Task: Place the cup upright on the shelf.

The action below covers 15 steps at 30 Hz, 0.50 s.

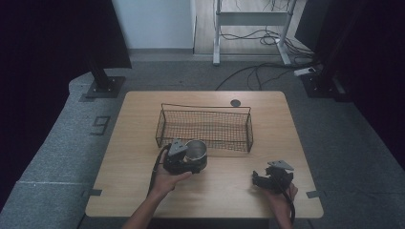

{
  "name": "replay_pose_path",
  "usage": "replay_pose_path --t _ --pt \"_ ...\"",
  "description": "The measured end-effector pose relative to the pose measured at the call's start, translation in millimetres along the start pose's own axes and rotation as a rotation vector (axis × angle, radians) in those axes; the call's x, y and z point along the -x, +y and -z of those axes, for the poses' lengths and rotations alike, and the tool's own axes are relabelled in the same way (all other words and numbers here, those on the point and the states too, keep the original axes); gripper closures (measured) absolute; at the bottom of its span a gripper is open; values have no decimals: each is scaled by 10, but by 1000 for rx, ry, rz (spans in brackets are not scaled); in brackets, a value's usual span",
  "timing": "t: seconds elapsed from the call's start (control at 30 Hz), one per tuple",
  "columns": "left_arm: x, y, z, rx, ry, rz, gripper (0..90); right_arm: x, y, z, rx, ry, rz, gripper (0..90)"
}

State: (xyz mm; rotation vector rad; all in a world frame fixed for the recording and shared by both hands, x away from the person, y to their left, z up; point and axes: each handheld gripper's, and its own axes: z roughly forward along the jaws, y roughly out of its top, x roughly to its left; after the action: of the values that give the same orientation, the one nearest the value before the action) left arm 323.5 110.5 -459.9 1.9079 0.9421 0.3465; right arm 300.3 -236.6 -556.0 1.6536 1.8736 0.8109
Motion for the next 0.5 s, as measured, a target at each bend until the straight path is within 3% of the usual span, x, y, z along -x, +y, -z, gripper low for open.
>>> replay_pose_path --t 0.5 --pt "-42 122 9 7 -2 -1 184 0 0 0 0 0 -1 31"
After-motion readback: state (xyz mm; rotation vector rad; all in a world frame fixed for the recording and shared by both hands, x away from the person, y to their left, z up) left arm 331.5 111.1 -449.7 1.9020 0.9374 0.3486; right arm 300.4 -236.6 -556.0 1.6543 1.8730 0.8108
